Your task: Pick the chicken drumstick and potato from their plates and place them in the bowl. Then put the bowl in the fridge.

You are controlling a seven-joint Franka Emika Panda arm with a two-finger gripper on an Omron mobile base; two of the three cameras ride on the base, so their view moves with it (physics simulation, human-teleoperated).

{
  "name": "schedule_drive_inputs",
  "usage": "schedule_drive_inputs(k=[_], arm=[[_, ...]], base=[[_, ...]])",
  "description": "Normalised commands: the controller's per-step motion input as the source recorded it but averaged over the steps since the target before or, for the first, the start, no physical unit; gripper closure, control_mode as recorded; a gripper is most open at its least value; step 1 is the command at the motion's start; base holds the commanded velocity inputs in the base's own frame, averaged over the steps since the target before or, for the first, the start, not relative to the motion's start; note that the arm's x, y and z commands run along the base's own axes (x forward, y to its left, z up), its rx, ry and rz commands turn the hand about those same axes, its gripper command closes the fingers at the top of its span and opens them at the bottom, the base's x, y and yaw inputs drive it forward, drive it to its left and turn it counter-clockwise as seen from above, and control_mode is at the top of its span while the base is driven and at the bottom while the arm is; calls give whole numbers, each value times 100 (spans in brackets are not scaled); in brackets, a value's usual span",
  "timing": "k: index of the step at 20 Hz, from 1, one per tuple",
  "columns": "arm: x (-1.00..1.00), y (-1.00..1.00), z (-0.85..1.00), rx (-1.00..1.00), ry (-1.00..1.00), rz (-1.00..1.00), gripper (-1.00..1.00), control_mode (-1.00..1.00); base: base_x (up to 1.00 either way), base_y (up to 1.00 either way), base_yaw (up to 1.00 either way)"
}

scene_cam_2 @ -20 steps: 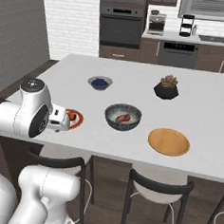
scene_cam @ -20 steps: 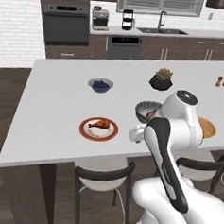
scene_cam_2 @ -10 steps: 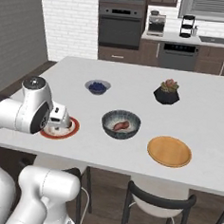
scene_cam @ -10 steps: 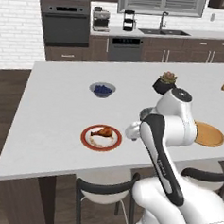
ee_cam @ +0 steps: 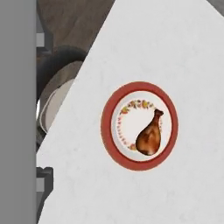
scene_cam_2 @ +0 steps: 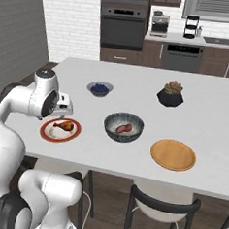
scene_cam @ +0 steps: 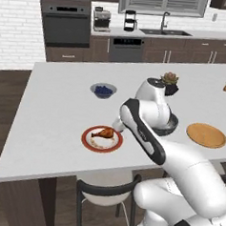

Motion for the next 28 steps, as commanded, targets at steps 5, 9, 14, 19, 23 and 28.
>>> schedule_drive_inputs(k=[5, 9, 14, 19, 23, 28], arm=[[33, 0, -51, -19, 0, 76, -100, -100], [11, 0, -8, -15, 0, 79, -100, -100], [7, -22, 0, 0, -16, 61, -100, -100], [10, -12, -3, 5, -16, 57, -100, -100], [0, -15, -8, 4, 2, 12, -100, -100], [15, 0, -34, 16, -3, 0, -100, -100]], base=[[0, 0, 0], [0, 0, 0], [0, 0, 0], [0, 0, 0], [0, 0, 0], [0, 0, 0]])
